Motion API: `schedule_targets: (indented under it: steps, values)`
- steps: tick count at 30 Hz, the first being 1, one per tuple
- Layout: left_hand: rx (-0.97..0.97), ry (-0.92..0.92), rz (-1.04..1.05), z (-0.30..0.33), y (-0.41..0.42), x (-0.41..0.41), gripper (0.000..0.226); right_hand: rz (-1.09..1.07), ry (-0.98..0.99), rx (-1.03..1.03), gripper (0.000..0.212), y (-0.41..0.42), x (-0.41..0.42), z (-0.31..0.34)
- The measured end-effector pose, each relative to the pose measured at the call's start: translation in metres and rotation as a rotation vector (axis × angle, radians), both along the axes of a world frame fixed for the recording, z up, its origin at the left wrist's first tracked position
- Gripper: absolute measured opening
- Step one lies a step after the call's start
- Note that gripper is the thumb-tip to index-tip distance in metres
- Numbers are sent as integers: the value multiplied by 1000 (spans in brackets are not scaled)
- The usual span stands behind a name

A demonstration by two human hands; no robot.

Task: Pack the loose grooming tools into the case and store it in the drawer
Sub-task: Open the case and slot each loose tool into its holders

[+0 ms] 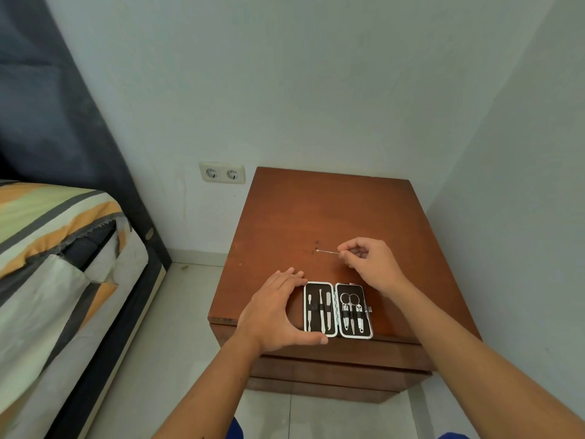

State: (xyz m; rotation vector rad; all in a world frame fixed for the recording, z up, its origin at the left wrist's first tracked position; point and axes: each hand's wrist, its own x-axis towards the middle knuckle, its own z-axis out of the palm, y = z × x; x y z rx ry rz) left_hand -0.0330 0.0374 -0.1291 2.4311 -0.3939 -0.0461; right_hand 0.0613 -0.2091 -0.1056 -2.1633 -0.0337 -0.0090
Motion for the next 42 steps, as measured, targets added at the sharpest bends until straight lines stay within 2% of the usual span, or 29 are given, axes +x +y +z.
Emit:
schedule_targets:
  steps: [3, 12, 20, 28, 34, 39, 42]
  values:
    - [5, 7, 1, -1, 0, 0, 121, 81, 32, -61, 15, 0, -7, 10]
    - [11, -12, -10, 3, -1, 0, 117, 555, 38, -581, 21, 10, -22, 29]
    - [7, -30, -26, 3, -1, -1, 118, 594, -8, -653, 24, 28, -17, 26]
    - [16, -50, -26, -4, -1, 2, 121, 756, 69, -832, 25, 46, -3, 31]
    - [7, -61, -36, -4, -1, 4, 120, 749, 28, -751, 21, 49, -4, 30]
    - [3, -67, -30, -6, -1, 3, 120, 609, -79, -603, 19, 46, -21, 17]
    - [1, -65, -18, -7, -2, 3, 122, 474, -140, -439, 15, 40, -35, 4]
